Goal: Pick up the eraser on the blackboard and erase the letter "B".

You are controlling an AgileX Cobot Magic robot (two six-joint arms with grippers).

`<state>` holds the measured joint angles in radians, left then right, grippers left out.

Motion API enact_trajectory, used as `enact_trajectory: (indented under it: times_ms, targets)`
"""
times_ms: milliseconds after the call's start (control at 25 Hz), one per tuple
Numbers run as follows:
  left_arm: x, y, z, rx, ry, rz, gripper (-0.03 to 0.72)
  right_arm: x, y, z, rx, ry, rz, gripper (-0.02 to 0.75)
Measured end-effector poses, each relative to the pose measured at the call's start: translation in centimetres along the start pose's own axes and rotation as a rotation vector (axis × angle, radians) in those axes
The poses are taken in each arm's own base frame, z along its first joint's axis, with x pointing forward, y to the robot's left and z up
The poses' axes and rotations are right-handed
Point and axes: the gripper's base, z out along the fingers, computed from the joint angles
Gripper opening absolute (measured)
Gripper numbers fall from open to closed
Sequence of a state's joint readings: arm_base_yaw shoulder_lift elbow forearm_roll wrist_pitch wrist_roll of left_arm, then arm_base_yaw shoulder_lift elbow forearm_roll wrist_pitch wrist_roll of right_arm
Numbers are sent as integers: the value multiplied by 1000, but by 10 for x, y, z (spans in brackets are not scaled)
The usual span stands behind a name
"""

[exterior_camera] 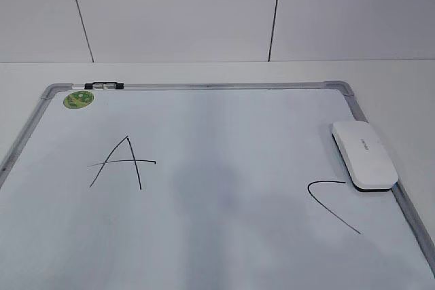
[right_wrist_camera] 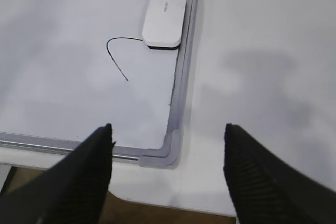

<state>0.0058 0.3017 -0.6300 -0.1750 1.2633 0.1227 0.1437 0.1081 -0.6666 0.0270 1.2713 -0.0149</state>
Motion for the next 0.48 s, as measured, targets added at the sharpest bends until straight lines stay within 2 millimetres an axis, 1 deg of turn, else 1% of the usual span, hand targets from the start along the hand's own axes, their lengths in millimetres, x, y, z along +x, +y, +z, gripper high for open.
enact_trajectory:
  times_ms: [80, 120, 160, 280, 360, 480]
  targets:
    - [13, 0, 4, 2, -6, 21, 243, 10, -1, 3, 9, -5, -5, 535]
    - [17, -1, 4, 1, -22, 31, 243, 15, -1, 5, 12, -7, -8, 535]
    - [17, -1, 4, 1, -22, 31, 243, 19, -2, 7, 18, -6, -10, 535]
    - [24, -3, -4, -11, -157, 76, 243, 29, -4, 16, 43, 17, -17, 535]
    - [28, -3, -5, -21, -231, 87, 243, 32, -6, 19, 65, 20, -24, 535]
    - [30, -3, -5, -28, -282, 93, 243, 30, -8, 20, 86, 2, -34, 535]
